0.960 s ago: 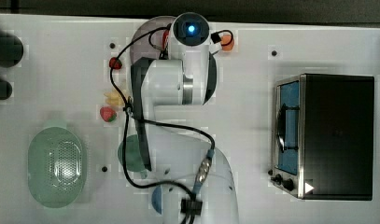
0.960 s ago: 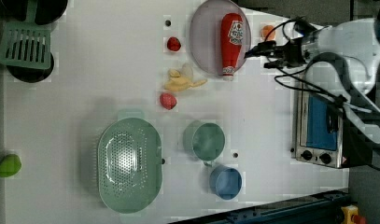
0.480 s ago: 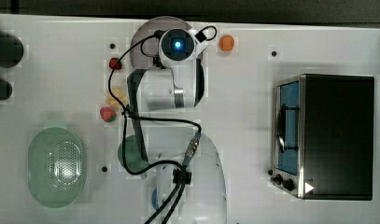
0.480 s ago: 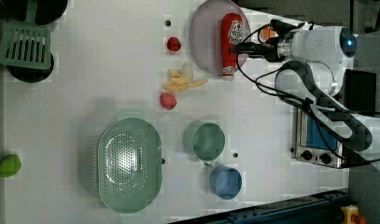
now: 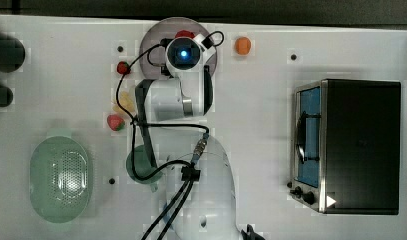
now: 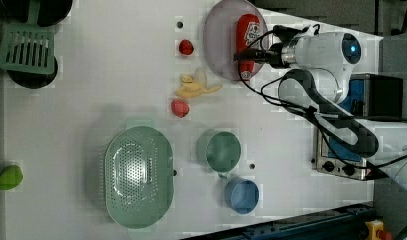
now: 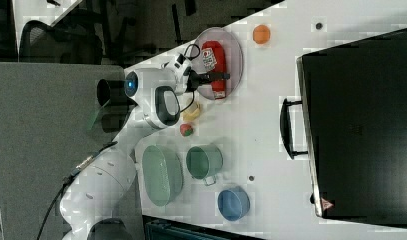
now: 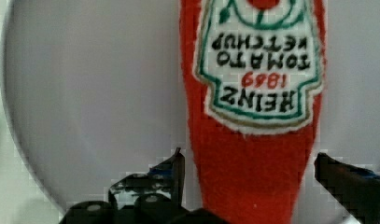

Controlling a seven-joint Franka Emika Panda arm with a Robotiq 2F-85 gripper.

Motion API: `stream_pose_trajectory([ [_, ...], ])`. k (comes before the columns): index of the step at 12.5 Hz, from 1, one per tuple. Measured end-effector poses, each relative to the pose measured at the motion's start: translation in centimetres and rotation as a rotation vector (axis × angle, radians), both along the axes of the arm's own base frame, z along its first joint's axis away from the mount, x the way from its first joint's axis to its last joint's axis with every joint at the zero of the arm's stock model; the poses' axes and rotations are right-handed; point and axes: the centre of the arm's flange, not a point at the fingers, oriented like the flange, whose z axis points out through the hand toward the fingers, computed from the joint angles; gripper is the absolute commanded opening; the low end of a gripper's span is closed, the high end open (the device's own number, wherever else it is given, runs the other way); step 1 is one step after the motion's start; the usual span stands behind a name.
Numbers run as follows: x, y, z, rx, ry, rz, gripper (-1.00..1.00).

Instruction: Pick ketchup from plate and place it on table.

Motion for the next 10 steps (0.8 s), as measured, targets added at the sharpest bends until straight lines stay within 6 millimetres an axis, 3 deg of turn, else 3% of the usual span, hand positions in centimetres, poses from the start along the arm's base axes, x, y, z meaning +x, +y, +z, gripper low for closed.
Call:
stream_pose_trajectory([
  [2, 0.0, 0.1, -0.3, 0.001, -0.004, 0.001, 0.21],
  [8, 1.1, 0.1, 1.7, 0.005, -0.048, -0.005, 0.20],
  [10, 1.1, -0.1, 4.0, 0.030, -0.023, -0.043, 0.20],
])
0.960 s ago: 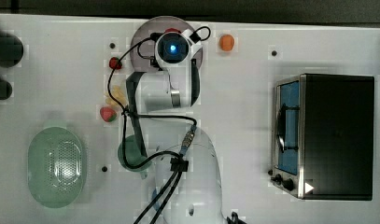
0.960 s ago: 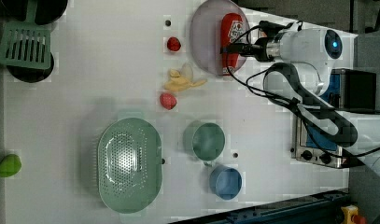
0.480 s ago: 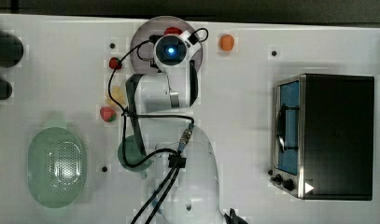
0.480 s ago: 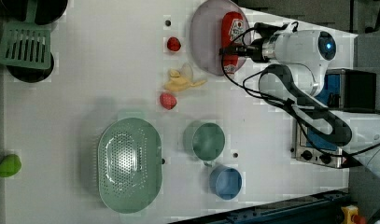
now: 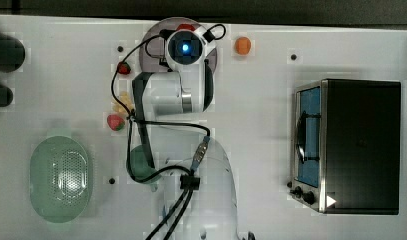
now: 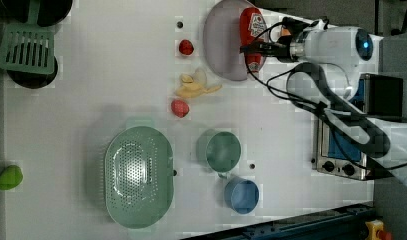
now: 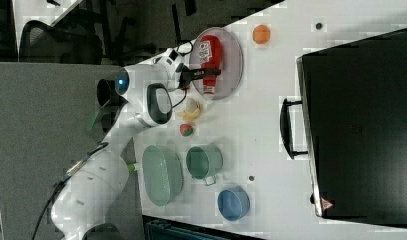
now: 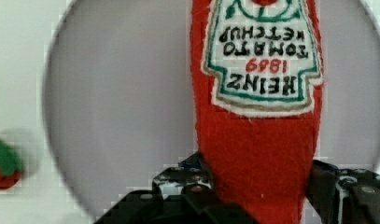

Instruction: Pick ketchup from plate and place it on table.

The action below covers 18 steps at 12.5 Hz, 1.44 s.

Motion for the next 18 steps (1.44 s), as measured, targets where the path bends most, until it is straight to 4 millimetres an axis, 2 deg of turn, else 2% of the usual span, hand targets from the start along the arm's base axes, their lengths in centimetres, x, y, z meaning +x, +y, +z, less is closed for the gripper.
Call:
stream_pose_trajectory([
  [3, -0.4, -0.3, 6.3, 0.035, 0.051, -0.044, 0.20],
  [6, -1.6, -0.5, 15.3, 0.039, 0.077, -0.042, 0.20],
  [8, -3.5, -1.4, 21.9, 0.034, 0.104, -0.049, 0.20],
  [10, -6.1, -3.4, 27.9, 0.017, 0.084, -0.074, 0.20],
  [12, -8.9, -6.1, 31.9, 0.010, 0.036, -0.118, 0.20],
  [13, -10.1, -7.7, 32.8, 0.012, 0.020, -0.146, 0.20],
  [15, -12.7, -10.4, 32.1, 0.014, 0.041, -0.198, 0.20],
  [16, -13.9, -11.5, 30.5, 0.014, 0.059, -0.221, 0.20],
  [18, -16.2, -12.8, 25.1, 0.014, 0.104, -0.252, 0.20],
])
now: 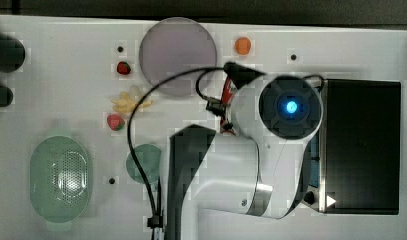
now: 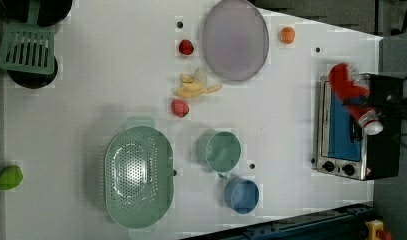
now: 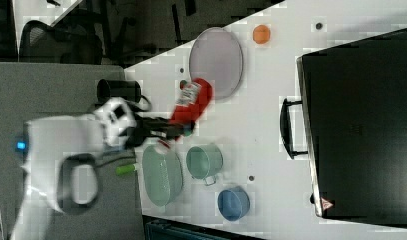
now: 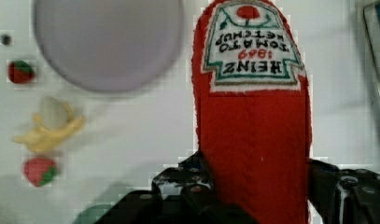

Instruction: Pick ketchup from plate and place it on table.

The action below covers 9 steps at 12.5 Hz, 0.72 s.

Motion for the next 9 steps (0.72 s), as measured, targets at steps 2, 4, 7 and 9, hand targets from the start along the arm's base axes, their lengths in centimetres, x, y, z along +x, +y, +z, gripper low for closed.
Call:
stream_pose_trajectory([
  [2, -1.7, 0.1, -6.2, -0.004, 0.039, -0.003, 0.20],
  [4, -3.3, 1.2, -12.0, -0.009, 0.080, 0.015, 0.20],
  [7, -4.7, 2.7, -19.2, -0.008, 0.136, 0.037, 0.20],
  [9, -4.9, 3.1, -22.8, -0.010, 0.166, 0.047, 0.25],
])
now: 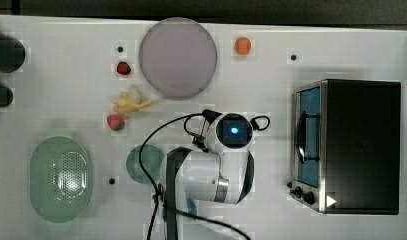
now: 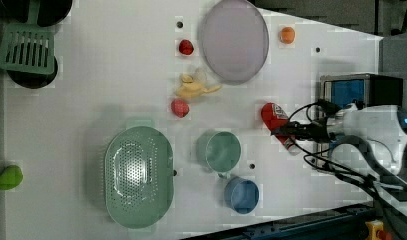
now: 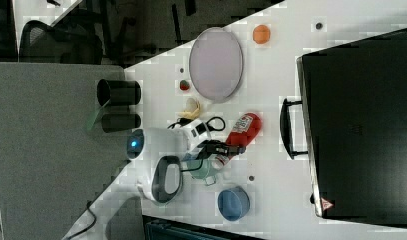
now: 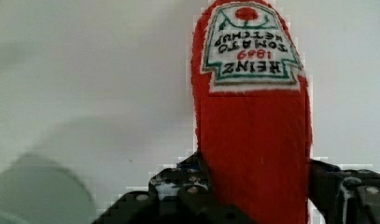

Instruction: Pick ketchup from plate and place it on table.

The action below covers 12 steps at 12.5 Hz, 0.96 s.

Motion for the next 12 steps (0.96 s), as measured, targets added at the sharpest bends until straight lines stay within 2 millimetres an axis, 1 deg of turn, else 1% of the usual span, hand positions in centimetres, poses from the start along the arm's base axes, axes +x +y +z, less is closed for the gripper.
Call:
stream_pose_trajectory([
  [2, -0.2, 0.2, -2.6, -0.003, 0.011, 0.007, 0.66],
  [3, -0.4, 0.3, -3.5, -0.002, 0.012, 0.005, 0.88],
  [4, -0.5, 0.4, -4.0, -0.004, 0.009, 0.009, 1.00],
  [6, -0.6, 0.5, -3.4, 0.000, 0.025, 0.007, 1.00],
  [7, -0.4, 0.4, -2.2, 0.004, 0.029, -0.005, 1.00],
  [8, 0.1, 0.4, 0.0, 0.004, 0.020, -0.026, 1.00],
  [9, 0.9, 0.4, 3.0, 0.003, 0.010, -0.055, 1.00],
  [10, 1.9, 0.4, 6.9, -0.003, -0.021, -0.086, 1.00],
  [12, 3.9, 0.4, 16.8, -0.001, -0.103, -0.188, 1.00],
])
